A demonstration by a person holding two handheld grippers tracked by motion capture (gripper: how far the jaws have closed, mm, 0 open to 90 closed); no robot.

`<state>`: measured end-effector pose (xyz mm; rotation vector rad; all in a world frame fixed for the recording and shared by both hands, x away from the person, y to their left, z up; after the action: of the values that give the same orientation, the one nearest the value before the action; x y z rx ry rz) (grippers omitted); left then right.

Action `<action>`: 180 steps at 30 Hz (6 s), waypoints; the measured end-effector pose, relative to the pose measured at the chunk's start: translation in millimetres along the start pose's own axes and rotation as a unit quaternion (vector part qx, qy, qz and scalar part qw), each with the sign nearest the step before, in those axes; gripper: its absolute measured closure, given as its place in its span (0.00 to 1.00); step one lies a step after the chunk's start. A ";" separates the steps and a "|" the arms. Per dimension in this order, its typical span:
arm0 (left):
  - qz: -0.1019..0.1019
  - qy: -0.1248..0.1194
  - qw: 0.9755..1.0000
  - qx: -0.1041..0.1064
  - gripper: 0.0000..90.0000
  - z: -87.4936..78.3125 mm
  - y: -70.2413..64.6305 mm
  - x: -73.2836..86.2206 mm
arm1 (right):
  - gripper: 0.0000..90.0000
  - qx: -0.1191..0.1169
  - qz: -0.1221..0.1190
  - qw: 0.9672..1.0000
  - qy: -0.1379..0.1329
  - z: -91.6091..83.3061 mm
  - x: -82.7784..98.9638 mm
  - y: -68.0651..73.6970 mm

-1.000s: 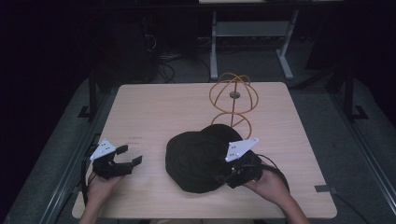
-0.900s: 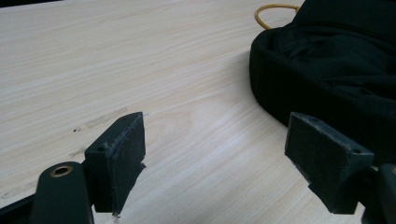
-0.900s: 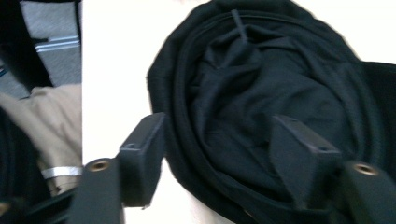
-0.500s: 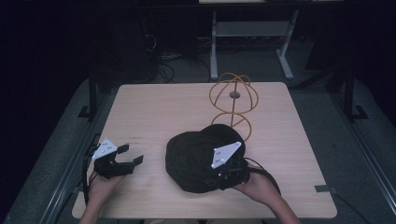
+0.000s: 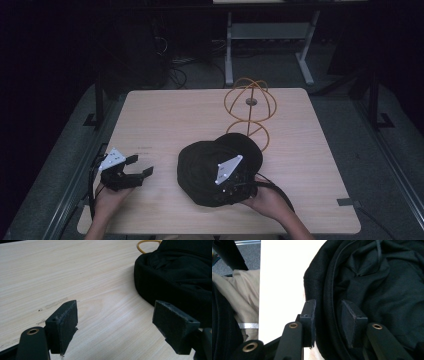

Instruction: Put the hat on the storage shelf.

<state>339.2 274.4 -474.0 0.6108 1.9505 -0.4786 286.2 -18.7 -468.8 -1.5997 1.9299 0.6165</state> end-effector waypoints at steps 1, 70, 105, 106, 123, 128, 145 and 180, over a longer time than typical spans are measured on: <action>0.003 0.002 1.000 0.000 0.22 -0.6 0.5 0.3 | 0.71 -0.001 0.001 1.000 0.003 1.5 0.2 1.0; 0.043 -0.108 0.981 0.159 0.20 29.7 -109.5 -56.2 | 0.87 0.010 0.026 0.988 -0.154 -85.0 -101.2 -18.4; 0.070 -0.172 0.969 0.161 0.93 3.4 -104.9 -119.0 | 0.84 -0.046 0.084 0.965 -0.243 -104.2 -113.7 -29.3; 0.060 -0.170 0.969 0.168 0.93 0.4 -103.0 -124.8 | 0.84 -0.048 0.089 0.963 -0.249 -105.0 -114.4 -30.2; 0.072 -0.129 0.973 0.179 0.94 -12.7 -96.4 -151.3 | 0.54 0.019 0.086 0.970 -0.226 -108.6 -95.3 -36.1; 0.064 -0.130 0.972 0.183 0.94 -14.0 -93.4 -153.4 | 0.49 0.036 0.085 0.973 -0.210 -106.1 -81.3 -36.9; 0.056 -0.096 0.977 0.179 0.94 -9.4 -80.9 -163.1 | 0.40 0.110 0.126 0.970 -0.178 -114.4 -7.9 -52.5; 0.068 -0.062 0.978 0.185 0.94 14.8 -77.8 -232.9 | 0.32 0.194 0.230 0.943 -0.140 -133.1 130.1 -65.3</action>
<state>390.4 155.4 -264.9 0.9211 1.6983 -0.7831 316.0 -213.3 -457.4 -0.7776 2.0541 0.5613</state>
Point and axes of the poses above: each handheld gripper's, and its own axes: z roughly forward along the jaws, x roughly out of its underside, y roughly to its left, the point moved 7 cm from there along z, roughly forward along the jaws, and after that the axes turned 5 degrees about -y, right-handed, at the moved point
